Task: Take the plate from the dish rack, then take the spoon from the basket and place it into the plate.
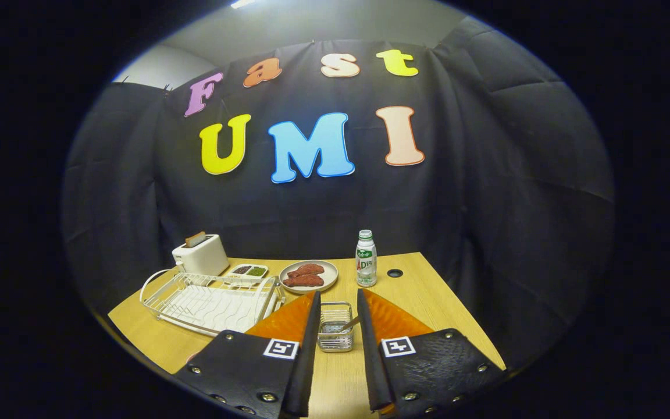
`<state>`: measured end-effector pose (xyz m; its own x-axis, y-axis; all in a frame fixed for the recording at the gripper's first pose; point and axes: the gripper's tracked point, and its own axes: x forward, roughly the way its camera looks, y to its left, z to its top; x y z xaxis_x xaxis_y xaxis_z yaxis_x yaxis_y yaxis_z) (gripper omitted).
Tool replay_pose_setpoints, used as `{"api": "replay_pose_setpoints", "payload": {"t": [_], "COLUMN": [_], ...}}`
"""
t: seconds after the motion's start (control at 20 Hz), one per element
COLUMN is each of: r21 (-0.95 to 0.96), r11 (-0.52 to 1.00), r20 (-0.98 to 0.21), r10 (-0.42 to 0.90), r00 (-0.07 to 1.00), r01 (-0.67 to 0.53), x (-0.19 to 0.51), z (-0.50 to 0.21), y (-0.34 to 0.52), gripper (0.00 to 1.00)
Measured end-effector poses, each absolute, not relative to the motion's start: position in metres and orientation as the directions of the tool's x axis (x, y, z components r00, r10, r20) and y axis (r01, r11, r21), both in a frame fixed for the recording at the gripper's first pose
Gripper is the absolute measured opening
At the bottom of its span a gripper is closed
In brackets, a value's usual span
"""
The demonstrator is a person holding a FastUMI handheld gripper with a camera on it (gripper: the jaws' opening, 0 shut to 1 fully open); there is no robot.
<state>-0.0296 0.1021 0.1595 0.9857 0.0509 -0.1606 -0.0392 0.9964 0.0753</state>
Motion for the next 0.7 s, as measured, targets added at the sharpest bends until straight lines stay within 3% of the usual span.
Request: {"api": "replay_pose_setpoints", "payload": {"t": [0.05, 0.1, 0.15, 0.7], "r21": [0.083, 0.087, 0.092, 0.128], "r11": [0.996, 0.995, 0.995, 0.990], "r20": [-0.155, -0.150, -0.146, -0.135], "r10": [0.056, 0.054, 0.057, 0.078], "r00": [0.986, 0.987, 0.988, 0.988], "r01": [-0.044, -0.041, -0.044, -0.061], "x": [-0.026, -0.023, -0.020, 0.048], "z": [0.159, 0.158, 0.155, 0.098], "y": [0.101, 0.097, 0.094, 0.065], "gripper": [0.39, 0.50, 0.52, 0.52]}}
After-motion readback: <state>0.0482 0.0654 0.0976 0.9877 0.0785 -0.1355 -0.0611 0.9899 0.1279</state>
